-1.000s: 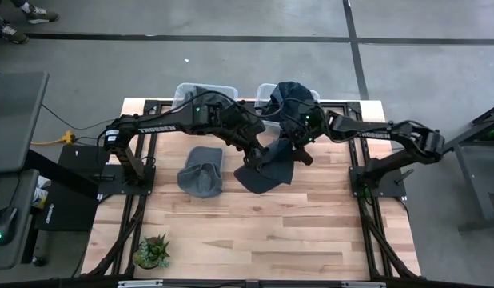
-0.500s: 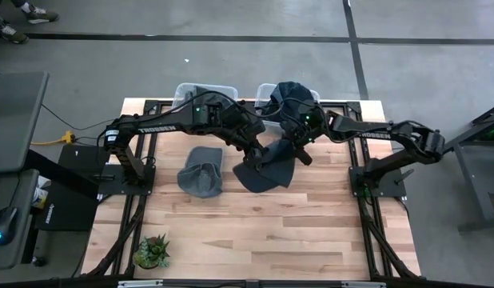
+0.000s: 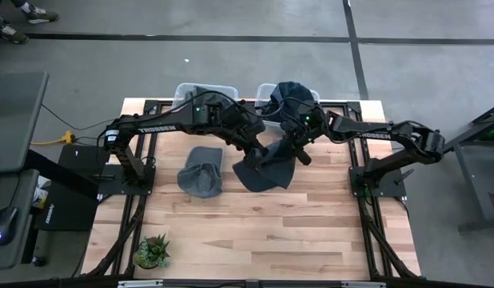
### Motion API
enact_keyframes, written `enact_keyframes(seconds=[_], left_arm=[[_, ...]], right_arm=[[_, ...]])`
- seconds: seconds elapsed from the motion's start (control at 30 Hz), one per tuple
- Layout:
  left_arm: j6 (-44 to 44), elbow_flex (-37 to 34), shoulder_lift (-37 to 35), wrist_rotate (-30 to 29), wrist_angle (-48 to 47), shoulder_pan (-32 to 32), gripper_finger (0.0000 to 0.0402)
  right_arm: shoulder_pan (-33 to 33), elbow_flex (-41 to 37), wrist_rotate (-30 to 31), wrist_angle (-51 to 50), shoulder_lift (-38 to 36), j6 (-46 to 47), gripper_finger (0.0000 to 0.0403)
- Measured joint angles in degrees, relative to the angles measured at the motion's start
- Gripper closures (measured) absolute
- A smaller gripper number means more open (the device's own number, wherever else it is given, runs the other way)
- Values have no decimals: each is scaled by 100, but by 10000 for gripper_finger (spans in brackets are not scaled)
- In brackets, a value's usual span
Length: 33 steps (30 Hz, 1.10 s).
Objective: Pick & Place hat
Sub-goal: Put the black cap into the right transparent bin
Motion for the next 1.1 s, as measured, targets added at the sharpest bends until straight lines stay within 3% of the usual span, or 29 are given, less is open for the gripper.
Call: enact_keyframes(seconds=[0.17, 0.47, 0.57, 0.83, 1.1], left_arm=[[16, 0, 0, -213, 4, 2, 345], [16, 20, 0, -374, -36, 4, 191], [12, 266, -32, -615, -430, 4, 158], [16, 1030, -53, -2114, -1691, 4, 165], [16, 1149, -44, -2336, -2664, 4, 190]], right_arm=[[0, 0, 59, -11, 0, 10, 401], [0, 0, 93, -131, 0, 7, 402], [0, 0, 173, -231, 0, -20, 402], [0, 0, 263, -897, -13, -149, 403], [0, 6, 503, -2038, -652, -287, 403]])
